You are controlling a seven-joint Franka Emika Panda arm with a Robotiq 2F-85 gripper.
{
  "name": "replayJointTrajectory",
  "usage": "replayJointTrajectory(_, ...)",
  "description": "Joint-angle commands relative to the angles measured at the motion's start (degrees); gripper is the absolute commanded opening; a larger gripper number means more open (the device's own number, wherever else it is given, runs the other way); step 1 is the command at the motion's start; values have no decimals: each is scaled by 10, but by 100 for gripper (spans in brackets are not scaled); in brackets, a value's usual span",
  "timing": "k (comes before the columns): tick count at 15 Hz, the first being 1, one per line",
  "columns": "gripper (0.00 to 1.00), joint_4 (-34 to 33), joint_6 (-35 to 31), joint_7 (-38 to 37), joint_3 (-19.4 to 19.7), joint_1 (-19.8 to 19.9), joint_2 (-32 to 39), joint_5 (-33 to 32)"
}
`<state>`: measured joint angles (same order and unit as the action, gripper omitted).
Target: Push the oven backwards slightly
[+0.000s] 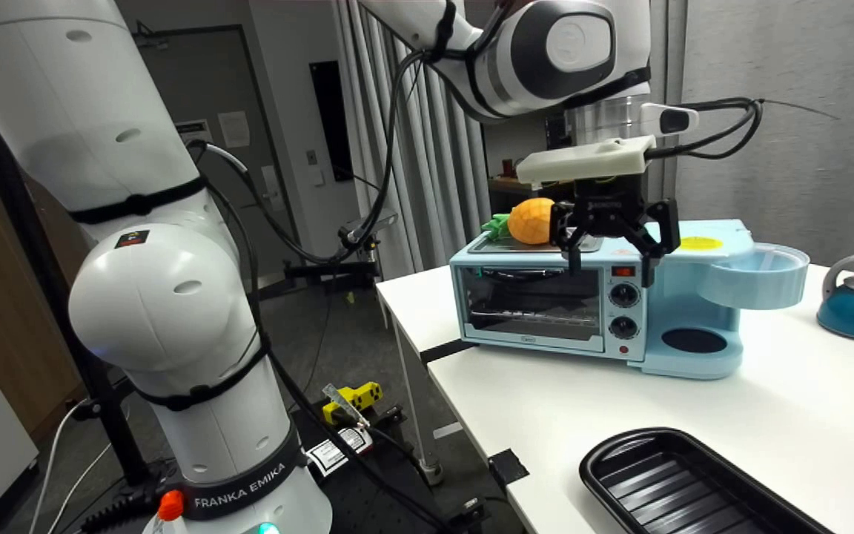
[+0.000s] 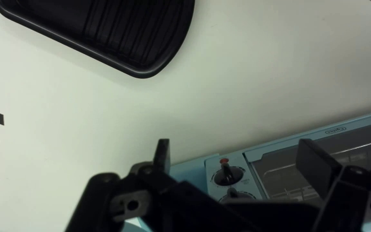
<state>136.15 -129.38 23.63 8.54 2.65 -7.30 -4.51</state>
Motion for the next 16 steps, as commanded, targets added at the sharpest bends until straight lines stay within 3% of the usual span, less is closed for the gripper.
replayJointTrajectory(1,100,-18,-16,25,-7,2,33,15)
replayJointTrajectory(2,100,-20,-19,25,-10,2,38,15)
replayJointTrajectory(3,75,-23,-23,23,-12,3,43,16)
replayJointTrajectory(4,74,-25,-26,23,-13,3,48,16)
replayJointTrajectory(13,5,-55,-54,6,-34,2,83,12)
replayJointTrajectory(16,0,-70,-54,7,-38,4,97,16)
